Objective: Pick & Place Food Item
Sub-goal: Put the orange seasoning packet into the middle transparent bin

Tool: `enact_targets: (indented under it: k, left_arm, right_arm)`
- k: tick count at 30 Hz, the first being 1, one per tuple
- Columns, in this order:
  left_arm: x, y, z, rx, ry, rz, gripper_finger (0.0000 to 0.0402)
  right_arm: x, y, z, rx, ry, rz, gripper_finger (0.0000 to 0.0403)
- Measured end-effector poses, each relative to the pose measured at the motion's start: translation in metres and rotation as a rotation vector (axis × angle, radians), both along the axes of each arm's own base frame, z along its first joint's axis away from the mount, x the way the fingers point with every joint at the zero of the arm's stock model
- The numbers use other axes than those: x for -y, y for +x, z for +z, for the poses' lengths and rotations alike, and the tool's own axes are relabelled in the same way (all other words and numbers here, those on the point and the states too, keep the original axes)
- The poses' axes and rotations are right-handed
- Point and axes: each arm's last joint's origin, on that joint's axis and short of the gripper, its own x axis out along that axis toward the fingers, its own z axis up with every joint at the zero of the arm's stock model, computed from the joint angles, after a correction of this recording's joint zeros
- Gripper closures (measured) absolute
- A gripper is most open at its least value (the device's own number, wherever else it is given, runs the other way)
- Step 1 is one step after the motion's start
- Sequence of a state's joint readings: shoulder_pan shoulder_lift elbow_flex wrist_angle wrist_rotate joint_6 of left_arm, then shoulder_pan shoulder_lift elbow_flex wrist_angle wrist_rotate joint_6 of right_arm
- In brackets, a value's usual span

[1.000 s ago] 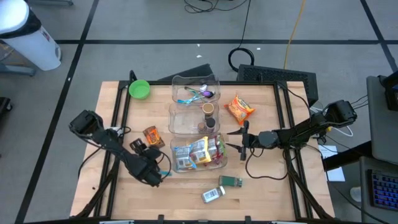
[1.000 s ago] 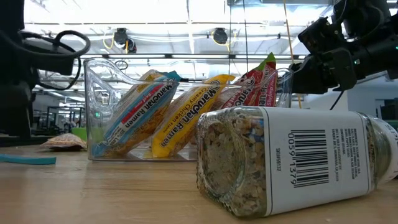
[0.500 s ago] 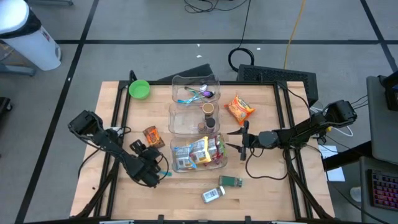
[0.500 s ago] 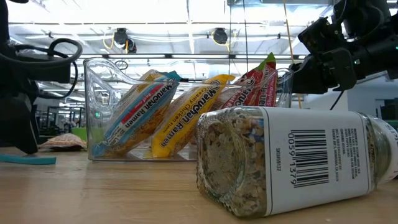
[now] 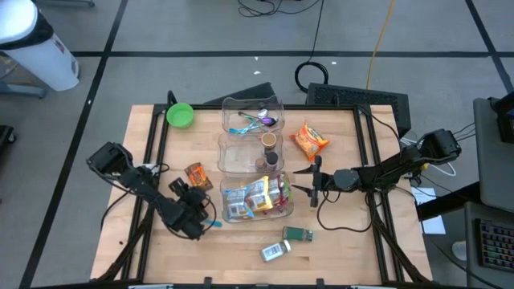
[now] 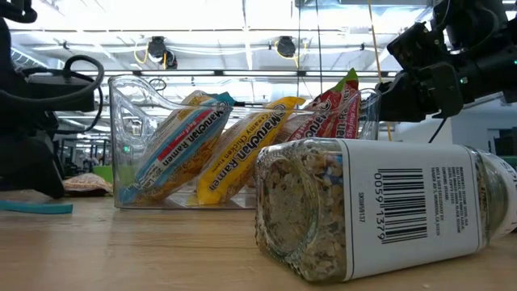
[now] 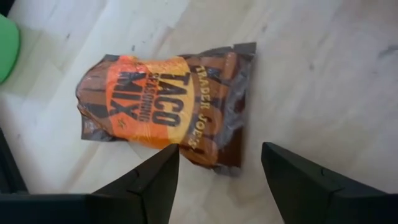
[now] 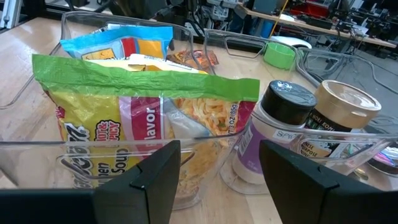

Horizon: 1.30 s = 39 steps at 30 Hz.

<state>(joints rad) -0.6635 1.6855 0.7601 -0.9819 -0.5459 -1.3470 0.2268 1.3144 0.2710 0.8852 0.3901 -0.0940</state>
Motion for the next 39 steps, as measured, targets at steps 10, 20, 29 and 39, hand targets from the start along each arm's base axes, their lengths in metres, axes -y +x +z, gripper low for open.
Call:
enact_targets:
  k: [10,20,29,39]
  left_arm:
    - [-0.014,-0.004,-0.008,-0.016,0.036,0.030,0.0191]
    - [-0.021,-0.001,-0.009,-0.029,0.022,0.069,0.0271]
    - [-0.027,0.001,-0.011,-0.053,0.013,0.106,0.0393]
    - [-0.026,0.010,0.014,-0.108,-0.046,0.087,0.0399]
  right_arm:
    - [0.000,0.000,0.000,0.000,0.000,0.000,0.0190]
    - [0.000,0.000,0.000,0.000,0.000,0.000,0.0190]
    - [0.000,0.000,0.000,0.000,0.000,0.000,0.0190]
    - [0.000,0.000,0.000,0.000,0.000,0.000,0.0190]
